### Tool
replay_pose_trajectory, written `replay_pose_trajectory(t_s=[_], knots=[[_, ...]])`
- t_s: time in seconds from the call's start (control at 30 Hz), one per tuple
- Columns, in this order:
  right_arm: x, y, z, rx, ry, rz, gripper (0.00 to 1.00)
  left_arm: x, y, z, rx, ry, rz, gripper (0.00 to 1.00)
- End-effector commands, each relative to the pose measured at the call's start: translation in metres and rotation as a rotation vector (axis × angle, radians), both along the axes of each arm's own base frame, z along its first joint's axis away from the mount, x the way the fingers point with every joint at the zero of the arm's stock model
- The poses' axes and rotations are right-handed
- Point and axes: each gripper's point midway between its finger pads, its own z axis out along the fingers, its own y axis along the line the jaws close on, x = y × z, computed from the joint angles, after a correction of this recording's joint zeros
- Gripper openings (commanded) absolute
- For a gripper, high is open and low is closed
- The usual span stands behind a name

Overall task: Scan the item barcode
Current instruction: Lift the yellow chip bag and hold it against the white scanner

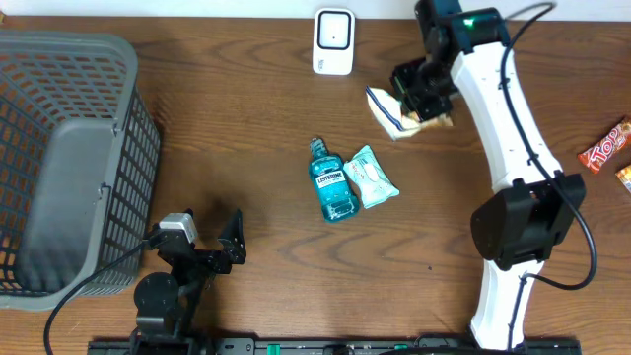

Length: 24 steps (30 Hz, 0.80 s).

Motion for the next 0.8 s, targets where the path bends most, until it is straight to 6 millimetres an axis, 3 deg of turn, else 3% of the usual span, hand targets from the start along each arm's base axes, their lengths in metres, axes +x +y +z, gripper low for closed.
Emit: replay_pose_trajectory(t_s=[0.0,0.33,0.47,0.5,0.63,0.77], knots=[[0.028,-0.005,0.005,-0.171,-0.162,0.025,0.02,-0.001,0.000,-0.012,0.007,0.034,-0.002,0.98],[0.119,0.043,0.059,-0.370,-0.714,-0.080,0.01,-0.001,0.000,-0.012,0.007,0.034,-0.002,0.98],[0.151,0.067,0.057,-0.351,-0.852,-0.079,0.01,-0.001,0.000,-0.012,0.007,0.034,-0.002,0.98],[0.172,0.080,0.052,-0.332,-0.931,-0.060,0.01,-0.001,0.000,-0.012,0.007,0.034,-0.002,0.98],[0.208,0.098,0.045,-0.332,-1.096,-0.028,0.01,-0.001,0.000,-0.012,0.007,0.034,-0.002,0.98],[0.230,0.118,0.035,-0.324,-1.237,0.049,0.01,-0.001,0.000,-0.012,0.007,0.034,-0.002,0.98]])
